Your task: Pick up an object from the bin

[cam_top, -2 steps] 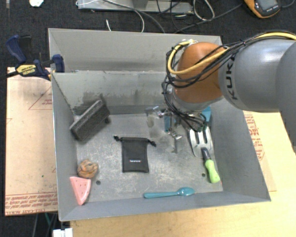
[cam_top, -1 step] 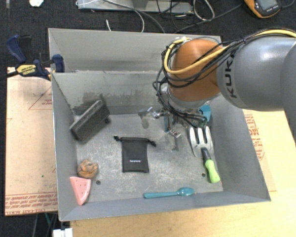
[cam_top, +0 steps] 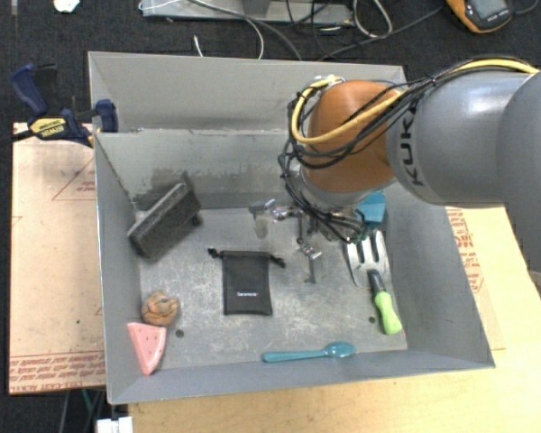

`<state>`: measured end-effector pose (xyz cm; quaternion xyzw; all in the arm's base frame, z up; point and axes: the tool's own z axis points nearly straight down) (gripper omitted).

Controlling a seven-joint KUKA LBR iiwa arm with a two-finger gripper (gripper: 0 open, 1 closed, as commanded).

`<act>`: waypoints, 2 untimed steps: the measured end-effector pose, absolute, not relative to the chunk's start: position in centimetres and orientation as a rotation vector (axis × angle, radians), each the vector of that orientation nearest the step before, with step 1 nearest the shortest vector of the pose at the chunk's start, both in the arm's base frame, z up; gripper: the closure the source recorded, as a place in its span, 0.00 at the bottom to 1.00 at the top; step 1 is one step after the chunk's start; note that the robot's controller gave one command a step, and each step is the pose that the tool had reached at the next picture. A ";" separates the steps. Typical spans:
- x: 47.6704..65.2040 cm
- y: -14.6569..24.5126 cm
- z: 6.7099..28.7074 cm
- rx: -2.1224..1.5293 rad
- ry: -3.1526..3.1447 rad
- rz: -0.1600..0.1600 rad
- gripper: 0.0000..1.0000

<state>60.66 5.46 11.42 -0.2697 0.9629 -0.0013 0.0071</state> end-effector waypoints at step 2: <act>60.3 7.3 10.7 -1.104 2.922 -0.006 0.00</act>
Offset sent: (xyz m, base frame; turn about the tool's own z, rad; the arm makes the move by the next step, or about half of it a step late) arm -0.0052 0.0282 -0.0100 0.2012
